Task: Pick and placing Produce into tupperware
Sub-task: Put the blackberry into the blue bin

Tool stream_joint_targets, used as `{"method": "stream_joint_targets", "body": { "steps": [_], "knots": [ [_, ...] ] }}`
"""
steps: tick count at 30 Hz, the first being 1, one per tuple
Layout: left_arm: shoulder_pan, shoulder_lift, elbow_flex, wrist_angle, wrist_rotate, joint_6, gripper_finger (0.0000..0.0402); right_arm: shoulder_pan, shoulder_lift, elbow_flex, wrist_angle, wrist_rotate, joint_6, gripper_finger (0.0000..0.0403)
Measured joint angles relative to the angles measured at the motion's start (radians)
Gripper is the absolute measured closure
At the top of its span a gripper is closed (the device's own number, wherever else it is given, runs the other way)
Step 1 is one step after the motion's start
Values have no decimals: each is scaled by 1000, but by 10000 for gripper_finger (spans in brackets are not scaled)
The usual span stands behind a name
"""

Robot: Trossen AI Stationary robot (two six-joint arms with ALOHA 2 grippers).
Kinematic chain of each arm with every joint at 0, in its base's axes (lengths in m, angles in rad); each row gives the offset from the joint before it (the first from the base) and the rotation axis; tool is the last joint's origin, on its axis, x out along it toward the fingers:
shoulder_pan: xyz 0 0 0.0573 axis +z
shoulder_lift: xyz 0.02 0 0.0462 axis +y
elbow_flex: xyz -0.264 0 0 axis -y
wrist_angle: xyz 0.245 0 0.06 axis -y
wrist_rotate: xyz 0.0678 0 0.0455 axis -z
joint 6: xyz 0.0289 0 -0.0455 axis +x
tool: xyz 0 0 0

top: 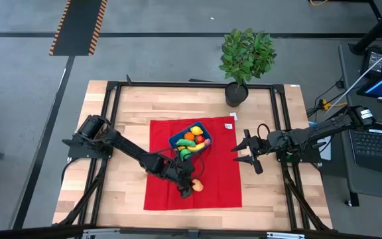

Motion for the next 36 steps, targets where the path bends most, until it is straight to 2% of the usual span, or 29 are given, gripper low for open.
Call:
{"method": "stream_joint_targets", "body": {
  "steps": [7,36],
  "knots": [
    [18,1,0,-69,-1,-9,160,0,0,0,0,0,0,207],
    [19,52,0,-67,40,-62,160,0,0,0,-7,0,0,207]
  ]
}}
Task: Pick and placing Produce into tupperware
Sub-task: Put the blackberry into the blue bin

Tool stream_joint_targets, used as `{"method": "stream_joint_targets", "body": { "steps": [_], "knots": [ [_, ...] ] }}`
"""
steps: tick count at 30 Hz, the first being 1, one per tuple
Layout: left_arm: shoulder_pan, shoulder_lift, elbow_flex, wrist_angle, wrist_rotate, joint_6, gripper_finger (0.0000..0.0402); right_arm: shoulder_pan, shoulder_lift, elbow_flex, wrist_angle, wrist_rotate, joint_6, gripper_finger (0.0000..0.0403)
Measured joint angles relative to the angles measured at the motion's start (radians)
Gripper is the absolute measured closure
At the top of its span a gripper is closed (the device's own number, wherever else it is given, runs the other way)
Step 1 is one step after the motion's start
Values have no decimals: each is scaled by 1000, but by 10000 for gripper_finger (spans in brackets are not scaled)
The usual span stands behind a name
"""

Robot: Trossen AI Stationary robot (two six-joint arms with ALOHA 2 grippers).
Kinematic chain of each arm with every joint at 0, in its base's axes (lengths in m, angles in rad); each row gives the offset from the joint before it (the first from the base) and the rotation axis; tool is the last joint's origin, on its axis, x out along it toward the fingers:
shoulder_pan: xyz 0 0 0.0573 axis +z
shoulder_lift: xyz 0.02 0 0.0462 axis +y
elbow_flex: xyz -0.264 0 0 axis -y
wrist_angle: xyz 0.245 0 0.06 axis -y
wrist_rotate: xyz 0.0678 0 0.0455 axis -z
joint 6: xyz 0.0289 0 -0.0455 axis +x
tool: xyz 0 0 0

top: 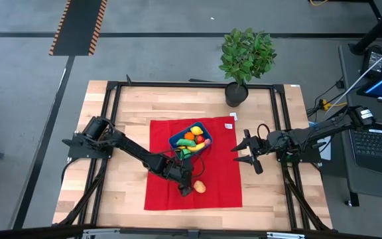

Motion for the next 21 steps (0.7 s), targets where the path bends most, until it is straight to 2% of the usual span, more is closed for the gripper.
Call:
{"method": "stream_joint_targets", "body": {
  "steps": [21],
  "knots": [
    [-1,31,2,38,-28,-4,163,0,0,0,0,0,3,207]
  ]
}}
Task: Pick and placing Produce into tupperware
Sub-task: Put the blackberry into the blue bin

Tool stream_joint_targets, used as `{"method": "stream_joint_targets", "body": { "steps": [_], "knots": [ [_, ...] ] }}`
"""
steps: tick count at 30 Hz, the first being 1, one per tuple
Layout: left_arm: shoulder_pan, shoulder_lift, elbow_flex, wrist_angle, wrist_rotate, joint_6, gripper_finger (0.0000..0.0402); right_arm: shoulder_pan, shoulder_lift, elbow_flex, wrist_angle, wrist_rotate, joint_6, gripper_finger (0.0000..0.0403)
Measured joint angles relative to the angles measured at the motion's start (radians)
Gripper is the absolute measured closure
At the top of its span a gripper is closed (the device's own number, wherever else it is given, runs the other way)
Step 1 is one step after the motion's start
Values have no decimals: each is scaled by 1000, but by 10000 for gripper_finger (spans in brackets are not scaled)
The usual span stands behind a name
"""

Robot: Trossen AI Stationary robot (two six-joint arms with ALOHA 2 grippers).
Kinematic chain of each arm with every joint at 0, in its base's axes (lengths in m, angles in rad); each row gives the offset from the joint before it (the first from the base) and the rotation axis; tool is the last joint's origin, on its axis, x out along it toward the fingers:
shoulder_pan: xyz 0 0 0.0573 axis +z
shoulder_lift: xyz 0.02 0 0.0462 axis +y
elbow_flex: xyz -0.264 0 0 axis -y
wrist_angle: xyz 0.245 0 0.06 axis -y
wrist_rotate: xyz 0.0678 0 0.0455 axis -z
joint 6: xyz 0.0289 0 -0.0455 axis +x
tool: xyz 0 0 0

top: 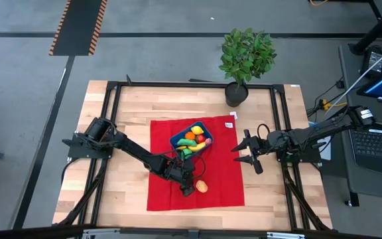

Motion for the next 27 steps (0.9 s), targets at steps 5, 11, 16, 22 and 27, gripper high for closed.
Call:
{"method": "stream_joint_targets", "body": {
  "steps": [5,11,16,22,27],
  "knots": [
    [1,0,-1,-6,-2,0,192,0,0,0,0,0,0,207],
    [1,0,-2,-9,-4,0,241,0,0,0,0,0,0,207],
    [1,0,-2,-10,-3,0,269,0,0,0,0,0,0,207],
    [1,0,-2,-9,0,30,284,0,0,0,0,0,0,207],
    [1,0,-2,-8,-4,36,299,0,0,0,0,0,0,207]
  ]
}}
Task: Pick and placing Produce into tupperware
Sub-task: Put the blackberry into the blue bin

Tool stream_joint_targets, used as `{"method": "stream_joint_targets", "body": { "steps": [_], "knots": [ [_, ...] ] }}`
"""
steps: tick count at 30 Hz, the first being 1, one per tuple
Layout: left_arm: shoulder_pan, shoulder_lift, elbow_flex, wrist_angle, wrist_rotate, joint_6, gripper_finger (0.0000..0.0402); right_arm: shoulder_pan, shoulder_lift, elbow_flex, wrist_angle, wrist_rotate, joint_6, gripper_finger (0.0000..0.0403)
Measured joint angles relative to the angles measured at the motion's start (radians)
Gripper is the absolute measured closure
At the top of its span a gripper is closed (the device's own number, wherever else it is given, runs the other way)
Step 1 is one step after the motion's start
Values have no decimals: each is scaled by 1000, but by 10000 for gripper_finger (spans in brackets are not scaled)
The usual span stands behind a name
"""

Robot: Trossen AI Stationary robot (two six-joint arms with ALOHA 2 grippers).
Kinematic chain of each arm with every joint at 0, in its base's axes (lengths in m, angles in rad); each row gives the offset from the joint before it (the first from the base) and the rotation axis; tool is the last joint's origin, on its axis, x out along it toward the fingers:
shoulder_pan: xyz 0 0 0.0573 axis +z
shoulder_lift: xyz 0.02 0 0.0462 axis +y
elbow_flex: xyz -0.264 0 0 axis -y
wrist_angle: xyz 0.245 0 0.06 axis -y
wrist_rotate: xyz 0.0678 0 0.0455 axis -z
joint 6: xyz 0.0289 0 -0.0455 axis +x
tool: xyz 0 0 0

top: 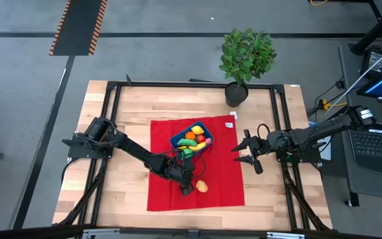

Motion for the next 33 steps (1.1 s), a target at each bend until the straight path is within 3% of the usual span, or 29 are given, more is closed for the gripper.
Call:
{"method": "stream_joint_targets", "body": {
  "steps": [15,33],
  "knots": [
    [0,-13,-2,-6,-2,51,318,0,0,0,0,0,0,207],
    [-16,-157,-1,-42,-63,155,325,0,0,0,-8,0,0,207]
  ]
}}
